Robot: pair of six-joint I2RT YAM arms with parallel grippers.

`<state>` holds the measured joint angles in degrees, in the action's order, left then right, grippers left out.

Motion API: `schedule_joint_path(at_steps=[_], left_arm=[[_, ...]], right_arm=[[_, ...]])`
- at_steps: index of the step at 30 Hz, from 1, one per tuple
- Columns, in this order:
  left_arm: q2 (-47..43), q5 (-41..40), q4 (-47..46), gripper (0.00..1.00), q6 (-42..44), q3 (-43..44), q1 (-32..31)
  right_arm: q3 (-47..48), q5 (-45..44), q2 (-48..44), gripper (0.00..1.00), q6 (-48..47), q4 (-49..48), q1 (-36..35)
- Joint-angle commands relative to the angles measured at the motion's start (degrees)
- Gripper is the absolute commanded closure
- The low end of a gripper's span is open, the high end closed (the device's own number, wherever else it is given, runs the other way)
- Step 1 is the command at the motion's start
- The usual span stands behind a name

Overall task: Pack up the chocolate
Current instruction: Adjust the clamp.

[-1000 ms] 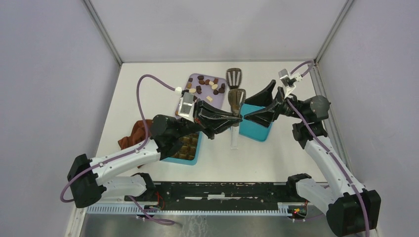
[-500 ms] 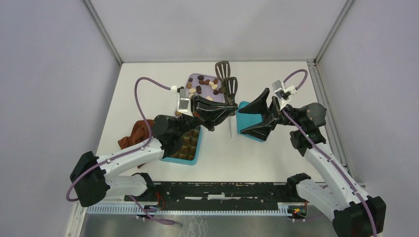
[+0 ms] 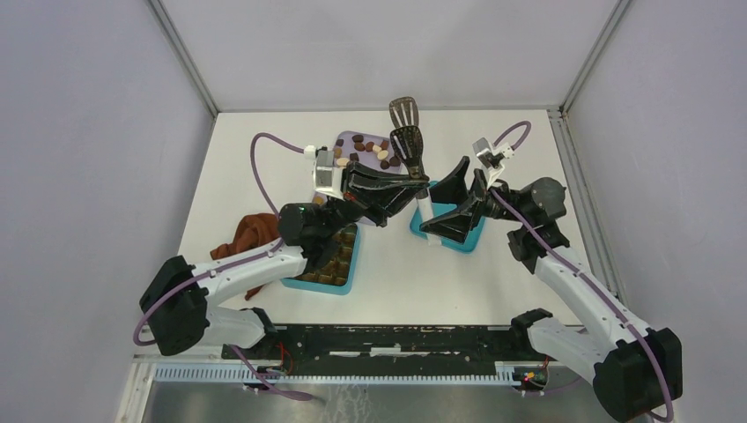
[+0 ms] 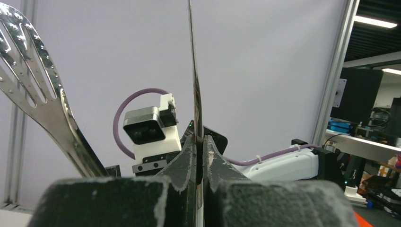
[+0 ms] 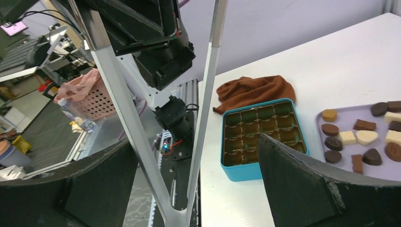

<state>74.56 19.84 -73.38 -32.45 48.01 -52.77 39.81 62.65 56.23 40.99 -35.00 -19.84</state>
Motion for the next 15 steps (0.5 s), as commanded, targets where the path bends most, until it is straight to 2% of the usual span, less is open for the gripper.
schedule_joint_path(at_steps=[1, 9, 15], left_arm=[[1.48, 0.0, -9.61, 0.98, -4.53, 2.54, 0.14], [5.07, -1.03, -16.07, 0.98, -8.65, 3.49, 0.15], [7.0, -3.0, -19.07, 0.98, -11.49, 3.08, 0.13]], right_arm=[[-0.33, 0.1, 1.18, 0.02, 9.83, -12.78, -1.62], [2.84, 1.38, 4.79, 0.1, 18.35, -20.35, -3.42], [5.06, 2.08, 5.9, 0.16, 19.37, -22.22, -4.16]])
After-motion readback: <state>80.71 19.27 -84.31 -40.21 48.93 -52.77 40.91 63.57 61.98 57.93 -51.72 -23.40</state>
